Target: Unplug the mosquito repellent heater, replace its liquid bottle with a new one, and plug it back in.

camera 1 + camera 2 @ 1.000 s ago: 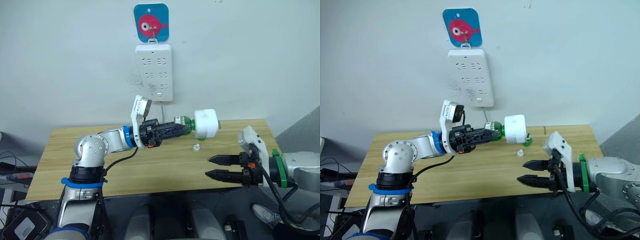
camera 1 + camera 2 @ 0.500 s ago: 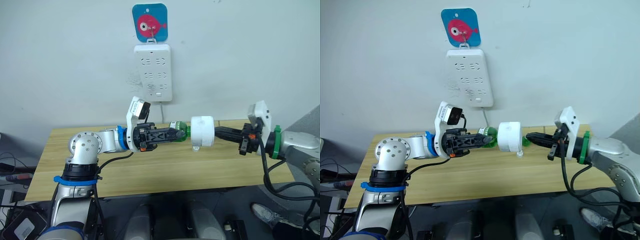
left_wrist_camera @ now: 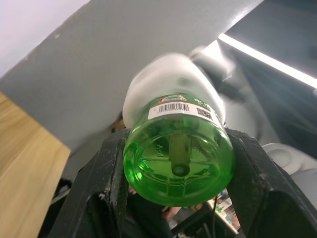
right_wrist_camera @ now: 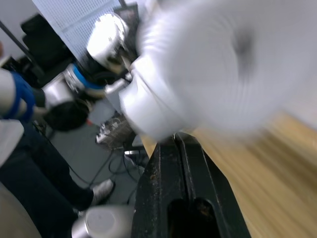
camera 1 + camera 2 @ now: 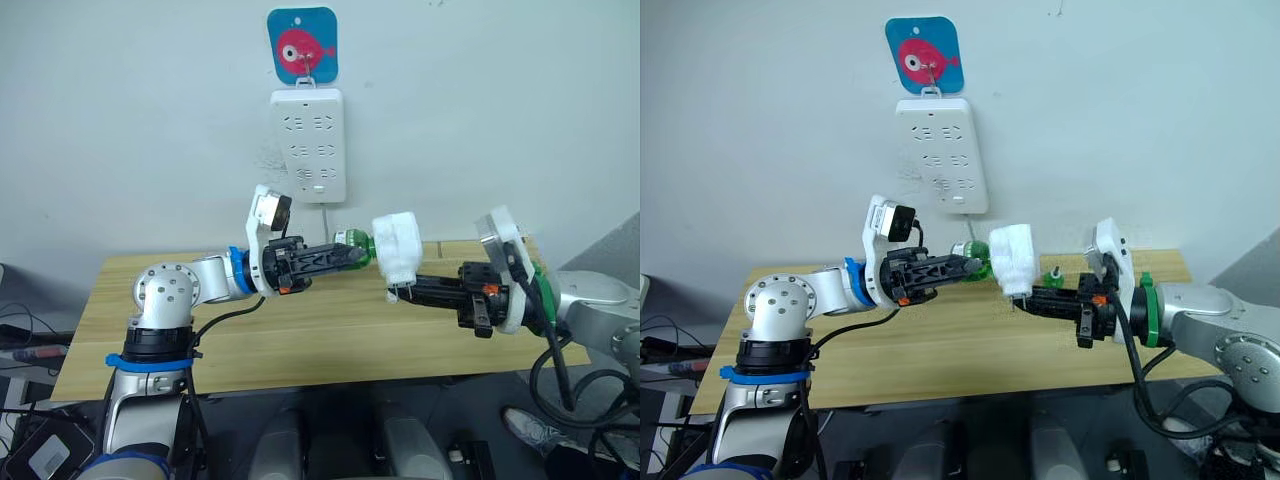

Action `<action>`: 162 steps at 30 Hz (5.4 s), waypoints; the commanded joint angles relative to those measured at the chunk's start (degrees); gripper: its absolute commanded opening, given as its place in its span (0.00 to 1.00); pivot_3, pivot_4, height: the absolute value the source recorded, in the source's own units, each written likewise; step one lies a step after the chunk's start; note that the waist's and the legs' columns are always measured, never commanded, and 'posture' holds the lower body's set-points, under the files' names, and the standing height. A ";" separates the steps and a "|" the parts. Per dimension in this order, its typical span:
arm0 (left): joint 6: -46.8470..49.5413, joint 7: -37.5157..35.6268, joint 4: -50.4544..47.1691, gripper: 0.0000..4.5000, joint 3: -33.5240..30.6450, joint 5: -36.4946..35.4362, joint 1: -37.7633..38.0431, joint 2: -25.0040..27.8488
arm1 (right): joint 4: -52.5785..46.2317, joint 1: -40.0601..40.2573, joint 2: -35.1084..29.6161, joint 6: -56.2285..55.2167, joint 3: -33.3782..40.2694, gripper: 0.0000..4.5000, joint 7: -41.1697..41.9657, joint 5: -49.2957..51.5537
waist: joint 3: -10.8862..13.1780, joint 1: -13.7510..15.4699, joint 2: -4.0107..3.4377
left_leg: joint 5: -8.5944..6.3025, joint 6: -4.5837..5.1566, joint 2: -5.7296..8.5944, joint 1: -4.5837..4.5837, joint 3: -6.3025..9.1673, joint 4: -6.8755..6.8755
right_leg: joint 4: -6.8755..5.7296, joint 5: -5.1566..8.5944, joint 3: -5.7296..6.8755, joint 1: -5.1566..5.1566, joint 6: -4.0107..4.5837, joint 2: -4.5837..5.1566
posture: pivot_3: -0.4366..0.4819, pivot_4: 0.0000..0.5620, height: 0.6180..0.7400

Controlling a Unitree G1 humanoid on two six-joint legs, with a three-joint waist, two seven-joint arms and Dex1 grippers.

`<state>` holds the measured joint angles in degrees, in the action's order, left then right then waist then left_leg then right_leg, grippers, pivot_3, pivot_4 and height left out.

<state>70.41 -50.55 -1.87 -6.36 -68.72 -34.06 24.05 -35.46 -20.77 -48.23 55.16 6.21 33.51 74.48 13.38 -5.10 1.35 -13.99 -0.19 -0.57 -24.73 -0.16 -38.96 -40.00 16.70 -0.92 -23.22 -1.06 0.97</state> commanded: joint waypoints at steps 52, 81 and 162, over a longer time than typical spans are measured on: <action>-6.95 -7.71 -2.03 0.52 4.33 9.03 -0.13 1.46 | 3.13 -1.14 -0.48 5.93 0.14 0.00 -14.91 20.92 | -0.04 -0.06 0.01 | 0.00 0.02 0.00 -0.03 -0.02 0.00 | 0.01 0.00 -0.02 -0.01 0.00 -0.01 | 0.23 0.32 1.00; -17.53 -15.60 -5.86 0.52 11.33 18.83 1.95 4.53 | 6.08 -3.14 -1.48 2.83 -1.74 0.00 -25.08 32.43 | -0.04 -0.05 0.01 | -0.01 0.02 -0.01 -0.03 -0.04 0.01 | 0.02 0.00 -0.03 -0.01 -0.01 -0.01 | 0.24 0.32 1.00; -8.68 -25.01 2.05 0.52 12.65 19.32 -4.70 8.98 | 3.68 -10.48 0.23 -29.31 -15.42 0.66 25.76 -48.15 | -0.08 -0.68 -0.03 | 0.01 -0.01 0.00 -0.01 0.03 -0.02 | -0.02 0.00 0.03 -0.03 0.01 0.03 | 0.21 0.31 1.00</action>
<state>62.05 -74.43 2.18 6.44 -48.69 -37.86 32.98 -30.89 -30.01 -48.49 26.57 -10.28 59.13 26.00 13.30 -5.78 1.32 -13.98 -0.19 -0.57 -24.74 -0.14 -38.98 -40.02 16.70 -0.88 -23.25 -1.05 1.01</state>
